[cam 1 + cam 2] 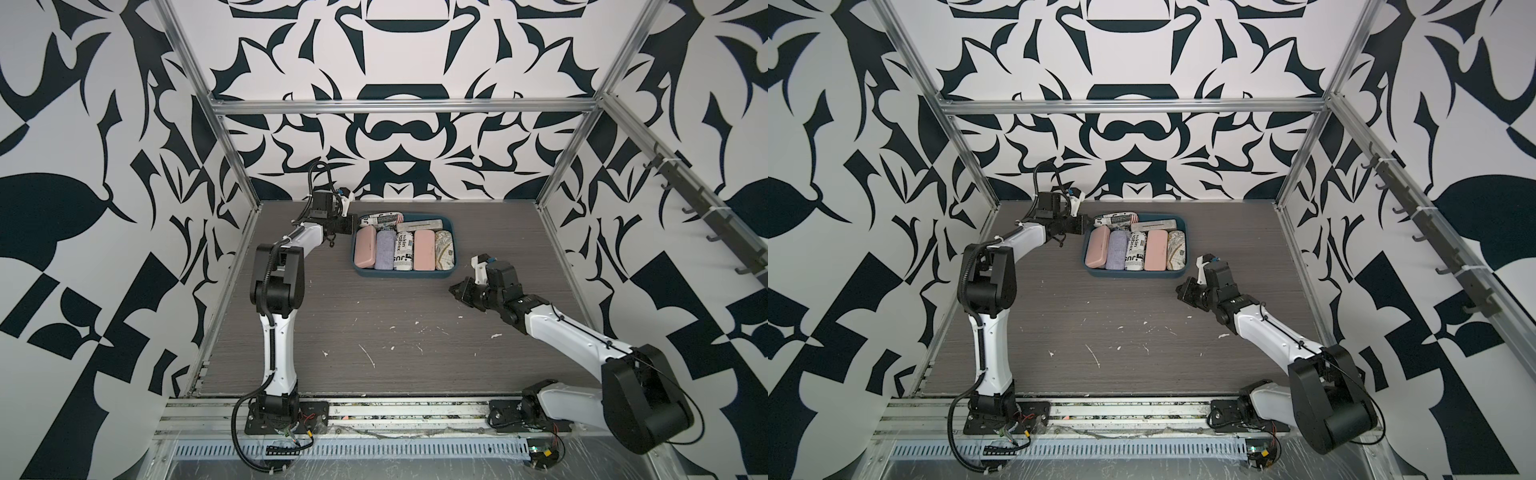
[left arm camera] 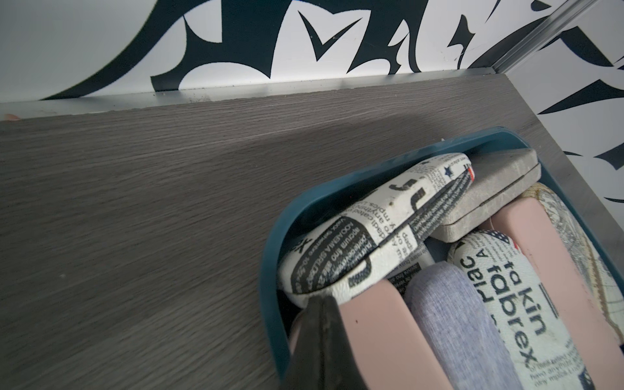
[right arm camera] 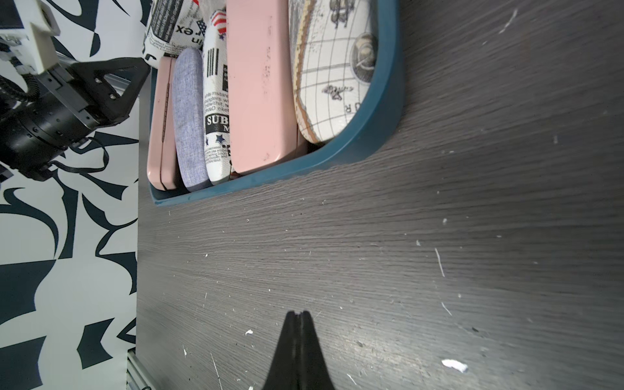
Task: Put the glasses cases into the storage boxes
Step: Adjust the glasses case in the storage box.
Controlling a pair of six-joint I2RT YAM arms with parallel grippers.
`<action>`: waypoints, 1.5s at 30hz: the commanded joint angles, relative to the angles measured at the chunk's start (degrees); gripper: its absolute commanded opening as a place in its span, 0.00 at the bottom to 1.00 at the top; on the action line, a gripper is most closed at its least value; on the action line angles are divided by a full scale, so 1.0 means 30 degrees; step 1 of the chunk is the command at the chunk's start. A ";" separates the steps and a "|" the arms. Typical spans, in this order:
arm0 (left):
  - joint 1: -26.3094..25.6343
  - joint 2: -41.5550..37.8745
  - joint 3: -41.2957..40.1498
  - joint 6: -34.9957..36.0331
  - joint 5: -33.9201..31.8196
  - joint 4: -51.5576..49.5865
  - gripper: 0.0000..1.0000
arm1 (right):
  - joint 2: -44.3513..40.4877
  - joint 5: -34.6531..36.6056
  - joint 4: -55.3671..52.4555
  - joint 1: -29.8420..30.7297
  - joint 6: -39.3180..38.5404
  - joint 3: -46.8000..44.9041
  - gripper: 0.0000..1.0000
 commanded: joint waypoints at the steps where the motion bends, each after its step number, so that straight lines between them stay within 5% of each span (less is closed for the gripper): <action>1: -0.0319 -0.2058 0.0009 -0.0632 0.0771 0.0879 0.00 | -0.0011 0.0086 0.0343 0.0079 -0.0137 0.0101 0.00; 13: -0.2400 0.2359 0.6979 -0.0058 0.0702 -0.3521 0.00 | 0.0244 -0.0024 0.0782 0.0080 -0.0071 0.0021 0.00; 45: -0.2497 0.5325 0.8869 0.0510 -0.0050 -0.5772 0.00 | 0.1118 -0.0170 0.1183 0.0090 0.0078 -0.0103 0.00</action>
